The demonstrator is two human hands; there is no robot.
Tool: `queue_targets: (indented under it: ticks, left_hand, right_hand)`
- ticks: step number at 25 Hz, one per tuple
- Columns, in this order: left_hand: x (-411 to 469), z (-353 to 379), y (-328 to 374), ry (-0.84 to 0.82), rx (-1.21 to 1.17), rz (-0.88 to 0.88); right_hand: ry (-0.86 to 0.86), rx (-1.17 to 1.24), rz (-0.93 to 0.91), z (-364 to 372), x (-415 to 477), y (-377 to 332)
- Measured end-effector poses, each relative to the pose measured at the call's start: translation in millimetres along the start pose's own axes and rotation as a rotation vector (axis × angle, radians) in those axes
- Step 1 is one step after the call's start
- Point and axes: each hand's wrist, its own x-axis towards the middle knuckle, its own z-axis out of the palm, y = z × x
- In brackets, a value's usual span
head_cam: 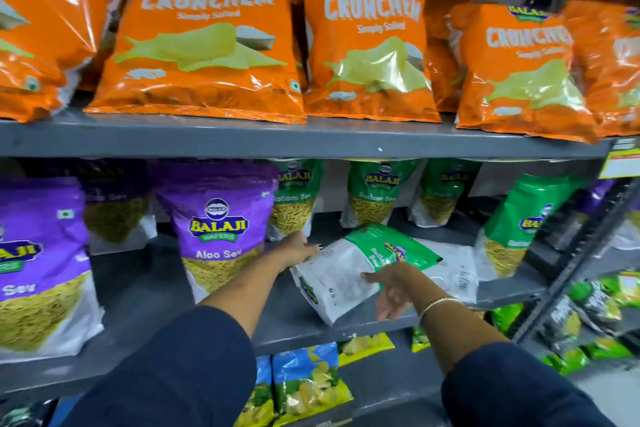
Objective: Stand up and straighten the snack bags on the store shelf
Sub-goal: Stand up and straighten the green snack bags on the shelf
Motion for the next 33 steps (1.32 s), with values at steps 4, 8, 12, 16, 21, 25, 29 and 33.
queue_targets:
  ticks: [4,8,12,16,21,25,29,33]
  left_hand:
    - [10.9,23.5,-4.8,-0.098,0.060,-0.172]
    - [17.2,27.2,-10.1,-0.134,0.010,-0.286]
    - [5.2,37.5,-22.1,-0.122,-0.366,-0.379]
    - [-0.4,31.3,-19.6,0.027,-0.247,-0.337]
    - [-0.8,32.7,-31.5,0.226,-0.215,-0.211]
    - [-5.4,25.4,-42.4,0.146,-0.210,-0.218]
    - [-10.0,14.7,-42.2,0.179,-0.152,-0.191]
    - [-21.7,12.6,-44.0,0.087,-0.303,-0.169]
  right_hand:
    - [-0.091,0.560,-0.182,-1.7,34.6,28.0]
    - [-0.151,0.632,-0.263,4.9,58.7,21.5]
    - [-0.062,0.686,-0.342,6.4,63.9,10.1]
    - [0.028,0.687,-0.618,1.5,62.7,-4.2]
    - [0.181,0.441,-0.869,1.9,64.8,-23.0]
    - [0.189,0.258,-0.878,1.1,61.1,-24.7]
    - [0.263,0.154,-0.767,-6.5,59.0,-19.4]
    - [0.133,0.170,-0.656,-14.7,57.5,-5.9]
